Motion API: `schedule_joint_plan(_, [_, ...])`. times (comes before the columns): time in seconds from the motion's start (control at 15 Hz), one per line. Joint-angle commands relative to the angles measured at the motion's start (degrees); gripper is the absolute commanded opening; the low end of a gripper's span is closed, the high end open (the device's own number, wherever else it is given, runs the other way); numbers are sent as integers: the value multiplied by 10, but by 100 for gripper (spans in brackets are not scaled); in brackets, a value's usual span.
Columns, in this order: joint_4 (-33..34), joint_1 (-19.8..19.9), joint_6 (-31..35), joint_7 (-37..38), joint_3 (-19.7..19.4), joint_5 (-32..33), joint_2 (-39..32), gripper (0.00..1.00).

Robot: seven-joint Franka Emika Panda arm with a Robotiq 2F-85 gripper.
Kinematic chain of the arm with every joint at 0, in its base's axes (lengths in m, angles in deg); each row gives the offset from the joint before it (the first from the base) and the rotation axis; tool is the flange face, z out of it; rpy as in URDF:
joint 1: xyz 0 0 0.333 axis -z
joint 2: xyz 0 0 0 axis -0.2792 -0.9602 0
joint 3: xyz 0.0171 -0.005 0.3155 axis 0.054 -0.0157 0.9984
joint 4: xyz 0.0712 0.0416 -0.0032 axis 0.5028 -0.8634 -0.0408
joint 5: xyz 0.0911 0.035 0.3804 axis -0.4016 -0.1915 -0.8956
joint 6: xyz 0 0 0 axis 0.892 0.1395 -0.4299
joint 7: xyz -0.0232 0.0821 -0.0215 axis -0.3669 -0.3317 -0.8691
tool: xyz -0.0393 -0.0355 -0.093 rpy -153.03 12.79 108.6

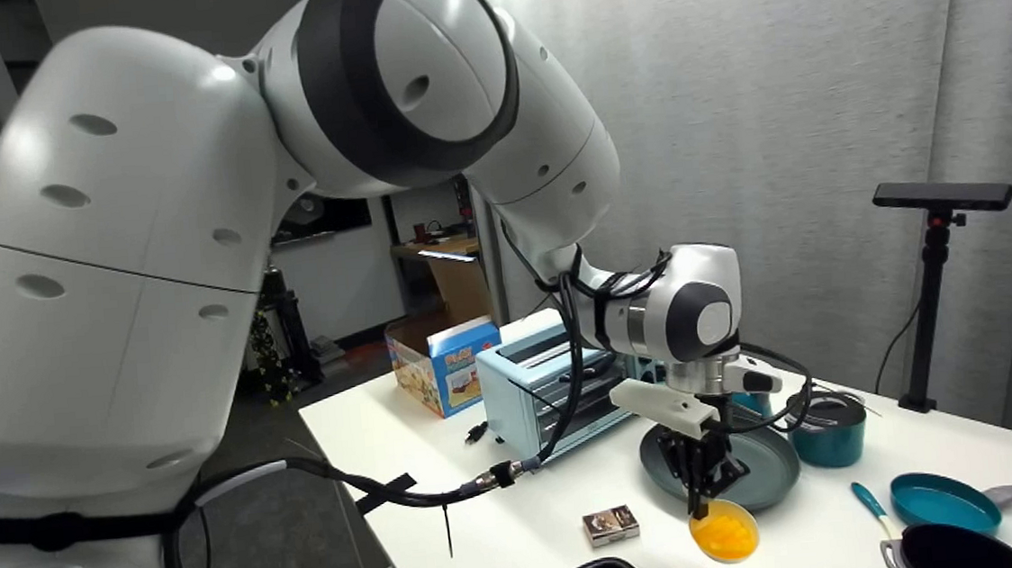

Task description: Pour the content from the cup

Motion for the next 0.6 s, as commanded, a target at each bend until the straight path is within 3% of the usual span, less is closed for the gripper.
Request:
schedule_joint_plan(0.0, [-16, 10, -21, -4, -2, 0, 39, 1])
schedule_joint_plan(0.53, [-9, 53, -42, -34, 12, -74, 65, 1])
